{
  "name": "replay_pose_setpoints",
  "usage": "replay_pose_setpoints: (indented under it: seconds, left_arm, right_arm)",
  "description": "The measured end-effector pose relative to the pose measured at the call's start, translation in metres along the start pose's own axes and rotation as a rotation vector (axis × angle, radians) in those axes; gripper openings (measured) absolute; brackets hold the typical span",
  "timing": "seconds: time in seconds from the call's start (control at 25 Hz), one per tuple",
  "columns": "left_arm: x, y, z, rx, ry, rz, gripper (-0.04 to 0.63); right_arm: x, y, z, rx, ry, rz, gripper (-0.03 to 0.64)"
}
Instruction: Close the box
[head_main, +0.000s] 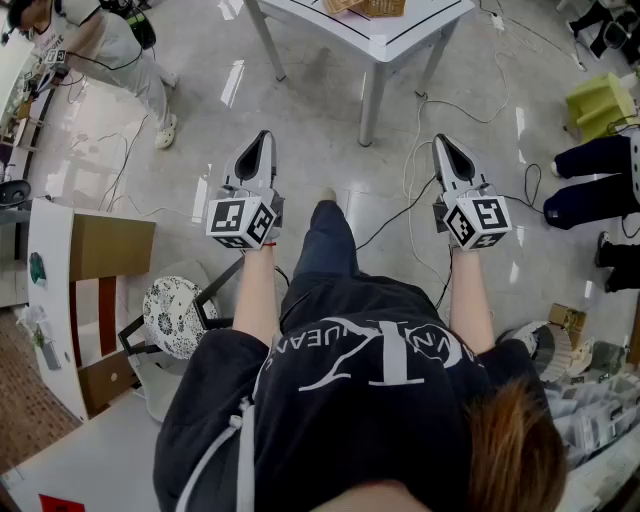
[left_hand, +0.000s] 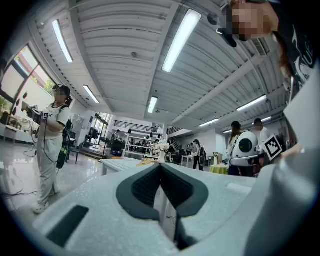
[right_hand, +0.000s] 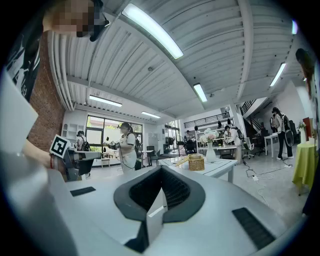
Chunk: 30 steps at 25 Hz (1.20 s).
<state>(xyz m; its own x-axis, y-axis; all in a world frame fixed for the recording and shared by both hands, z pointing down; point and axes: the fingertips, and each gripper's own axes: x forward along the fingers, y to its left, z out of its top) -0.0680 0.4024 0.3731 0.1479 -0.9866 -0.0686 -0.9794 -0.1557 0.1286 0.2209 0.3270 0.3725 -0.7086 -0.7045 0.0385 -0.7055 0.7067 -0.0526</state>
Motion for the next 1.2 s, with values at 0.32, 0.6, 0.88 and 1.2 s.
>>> replay_pose_setpoints:
  seconds: [0.32, 0.6, 0.88, 1.2]
  left_arm:
    - [0.072, 0.032, -0.011, 0.0, 0.028, -0.06, 0.005]
    - [0.14, 0.075, -0.026, -0.028, 0.065, -0.078, 0.005]
    - [0.208, 0.127, -0.019, -0.044, 0.075, -0.115, 0.005]
    - [0.276, 0.174, -0.028, -0.056, 0.097, -0.167, 0.005]
  right_arm:
    - [0.072, -0.021, -0.011, -0.008, 0.037, -0.003, -0.003]
    - [0.153, -0.042, -0.023, -0.015, 0.087, -0.01, -0.003]
    - [0.238, -0.056, -0.021, -0.101, 0.128, -0.062, -0.003]
    - [0.324, -0.063, -0.035, -0.147, 0.184, -0.051, 0.076]
